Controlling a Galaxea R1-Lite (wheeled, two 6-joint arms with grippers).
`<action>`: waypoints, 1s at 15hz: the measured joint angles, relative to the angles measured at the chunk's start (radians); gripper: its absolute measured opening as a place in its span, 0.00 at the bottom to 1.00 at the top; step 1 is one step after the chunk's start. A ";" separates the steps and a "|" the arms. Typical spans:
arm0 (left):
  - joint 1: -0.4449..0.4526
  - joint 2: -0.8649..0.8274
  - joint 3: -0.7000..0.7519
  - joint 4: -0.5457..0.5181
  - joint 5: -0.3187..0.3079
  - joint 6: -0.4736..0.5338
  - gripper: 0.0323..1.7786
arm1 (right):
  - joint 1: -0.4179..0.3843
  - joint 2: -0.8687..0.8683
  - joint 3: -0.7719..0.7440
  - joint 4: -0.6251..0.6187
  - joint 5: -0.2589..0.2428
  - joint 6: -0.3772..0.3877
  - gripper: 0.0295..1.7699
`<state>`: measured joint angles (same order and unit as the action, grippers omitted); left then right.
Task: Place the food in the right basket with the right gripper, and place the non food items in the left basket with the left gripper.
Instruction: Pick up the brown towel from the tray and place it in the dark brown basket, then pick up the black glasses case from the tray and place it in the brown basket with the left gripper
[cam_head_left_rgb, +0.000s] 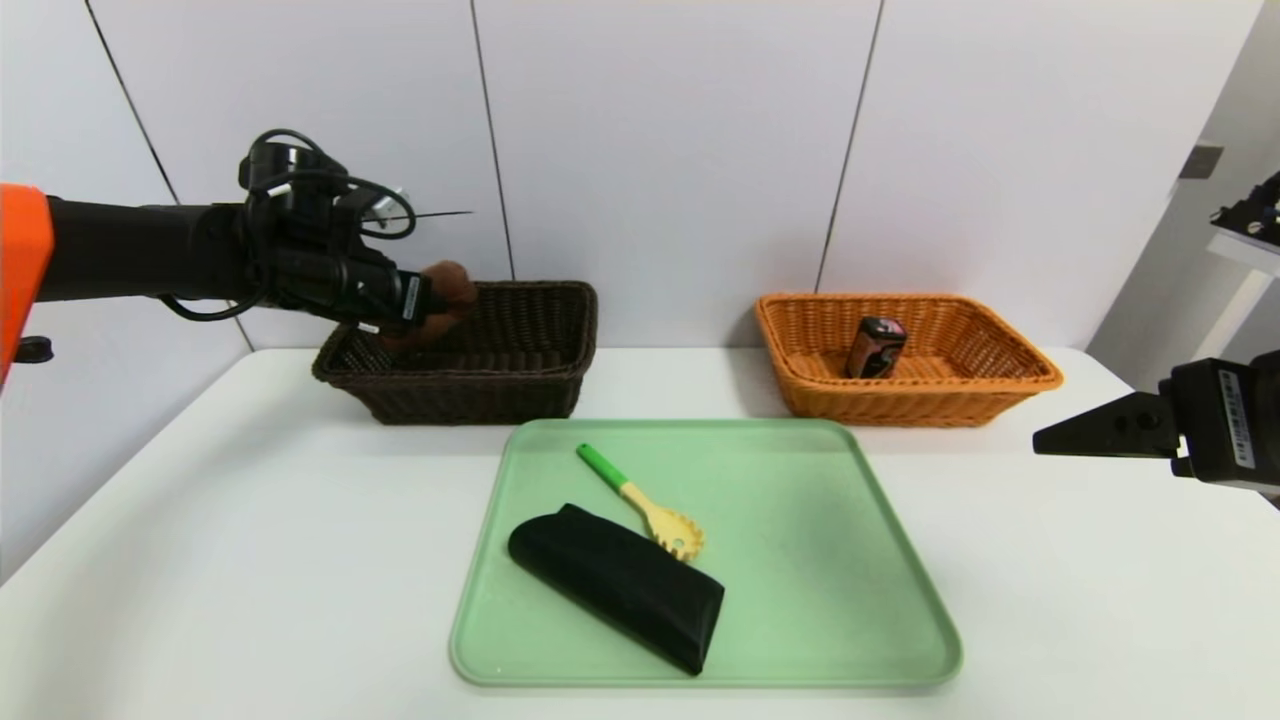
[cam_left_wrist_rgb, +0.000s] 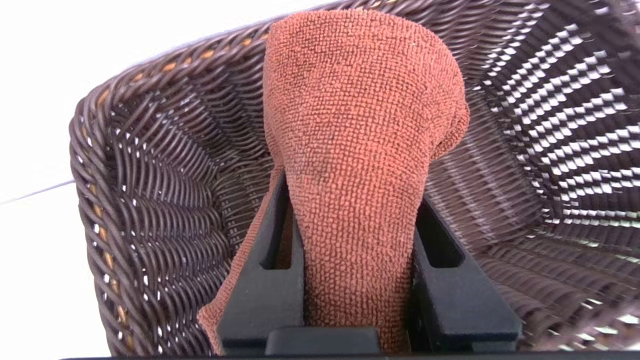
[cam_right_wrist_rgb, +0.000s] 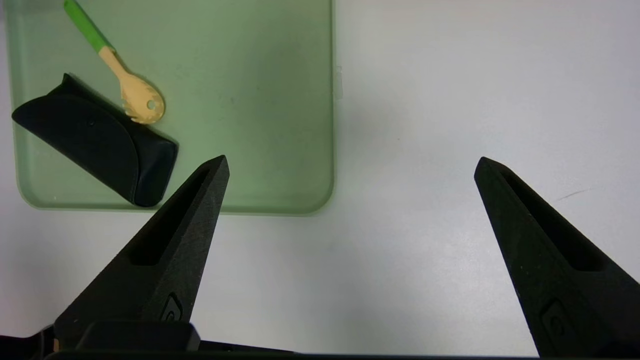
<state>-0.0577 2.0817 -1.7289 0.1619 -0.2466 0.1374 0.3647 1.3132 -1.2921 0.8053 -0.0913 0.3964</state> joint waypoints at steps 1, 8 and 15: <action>0.005 0.007 0.000 0.001 -0.002 -0.001 0.31 | 0.000 0.000 0.000 0.000 0.000 0.000 0.96; 0.017 -0.005 -0.003 0.001 0.001 -0.012 0.70 | 0.000 -0.001 0.003 0.000 0.001 0.001 0.96; 0.032 -0.145 0.042 0.007 -0.001 -0.034 0.85 | 0.000 -0.012 0.003 0.000 0.002 0.006 0.96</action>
<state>-0.0257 1.9364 -1.6870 0.1691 -0.2477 0.1034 0.3645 1.3013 -1.2891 0.8053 -0.0894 0.4021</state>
